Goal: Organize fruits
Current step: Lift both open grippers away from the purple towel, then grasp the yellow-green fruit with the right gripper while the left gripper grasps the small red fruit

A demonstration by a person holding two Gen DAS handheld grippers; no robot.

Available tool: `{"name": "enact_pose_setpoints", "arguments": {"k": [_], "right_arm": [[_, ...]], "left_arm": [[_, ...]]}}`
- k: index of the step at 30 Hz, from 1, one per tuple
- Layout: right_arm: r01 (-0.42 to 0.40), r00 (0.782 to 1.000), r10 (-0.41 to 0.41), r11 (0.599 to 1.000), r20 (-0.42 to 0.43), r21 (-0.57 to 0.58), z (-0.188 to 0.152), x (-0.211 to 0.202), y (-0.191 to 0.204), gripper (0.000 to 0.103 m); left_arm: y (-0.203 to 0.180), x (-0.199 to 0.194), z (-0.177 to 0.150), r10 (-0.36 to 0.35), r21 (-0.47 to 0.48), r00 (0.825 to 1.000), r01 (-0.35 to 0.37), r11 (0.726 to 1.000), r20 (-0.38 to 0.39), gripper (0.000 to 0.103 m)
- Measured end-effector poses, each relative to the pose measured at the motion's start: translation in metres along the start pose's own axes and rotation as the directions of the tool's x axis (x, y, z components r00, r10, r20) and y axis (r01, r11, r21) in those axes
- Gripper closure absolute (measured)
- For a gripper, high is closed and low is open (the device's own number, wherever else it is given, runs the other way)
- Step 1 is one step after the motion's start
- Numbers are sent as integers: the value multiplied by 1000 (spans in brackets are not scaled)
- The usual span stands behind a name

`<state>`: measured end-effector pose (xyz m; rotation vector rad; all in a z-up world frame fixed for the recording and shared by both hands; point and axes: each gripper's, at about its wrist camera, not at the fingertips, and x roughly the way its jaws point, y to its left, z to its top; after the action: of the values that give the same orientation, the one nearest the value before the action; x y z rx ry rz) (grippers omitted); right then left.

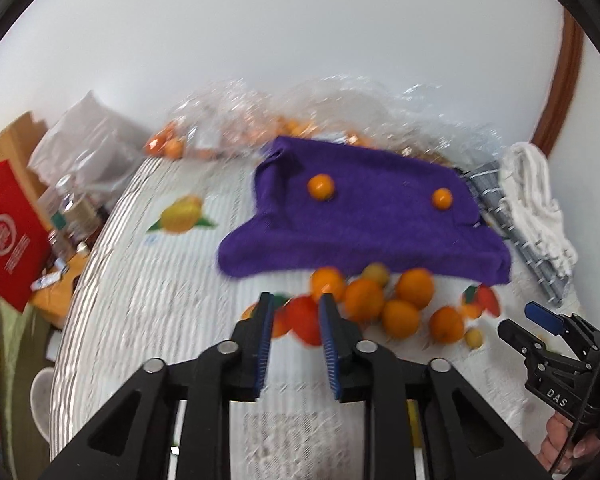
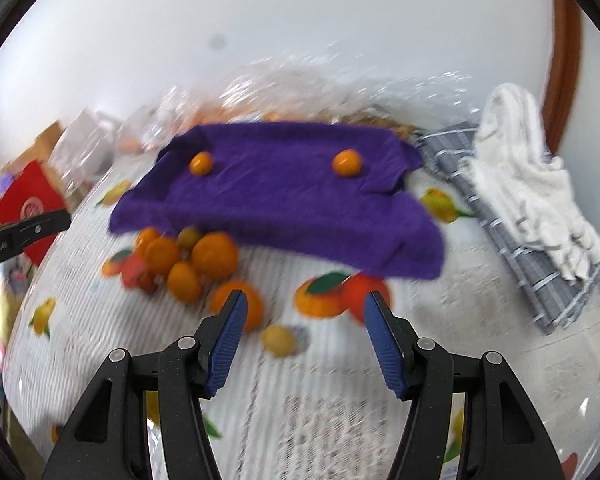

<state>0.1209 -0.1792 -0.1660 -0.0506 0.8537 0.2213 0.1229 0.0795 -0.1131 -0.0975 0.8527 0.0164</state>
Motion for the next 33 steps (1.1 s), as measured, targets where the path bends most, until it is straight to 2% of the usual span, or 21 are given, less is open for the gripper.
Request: {"name": "enact_pose_setpoints", "arguments": {"k": [2,4,7,14,16,21,23,24,25,28,33], "right_arm": [[-13,1000,13,999,-20,-34,-11,9,7,44],[-26,999,24,999,-38,-41,-20,17,8,54],[-51,996,49,998,-68,-31,-29,29,6,63],[-56,996,53,997,-65,-47,-30,47,5,66],[-55,997,53,997,-53,-54,-30,49,5,78],[-29,1000,29,999,7,-39,-27,35,-11,78],[-18,1000,18,999,16,-27,-26,33,-20,78],[-10,1000,10,1000,18,-19,-26,33,-25,78],[-6,1000,6,1000,15,-12,-26,35,-28,78],[-6,1000,6,1000,4,15,-28,40,-38,78],[-40,999,40,997,4,58,-29,41,-45,78]], "left_arm": [[7,3,-12,23,-14,1000,-23,1000,-5,73],[13,5,-23,24,-22,1000,-24,999,-7,73],[19,7,-36,41,-30,999,-40,999,2,73],[10,28,-49,68,41,996,-65,997,-59,73],[6,35,-49,54,46,995,-50,998,-88,73],[-8,47,-44,-21,28,996,24,999,-88,72],[-16,55,-42,-47,36,994,51,998,-103,57],[-20,58,-41,-61,40,993,65,997,-100,41],[-23,61,-40,-78,46,993,82,996,-84,37],[-32,68,-39,-98,60,993,103,993,-70,37],[-40,82,-35,-68,75,996,72,995,-56,37]]}}
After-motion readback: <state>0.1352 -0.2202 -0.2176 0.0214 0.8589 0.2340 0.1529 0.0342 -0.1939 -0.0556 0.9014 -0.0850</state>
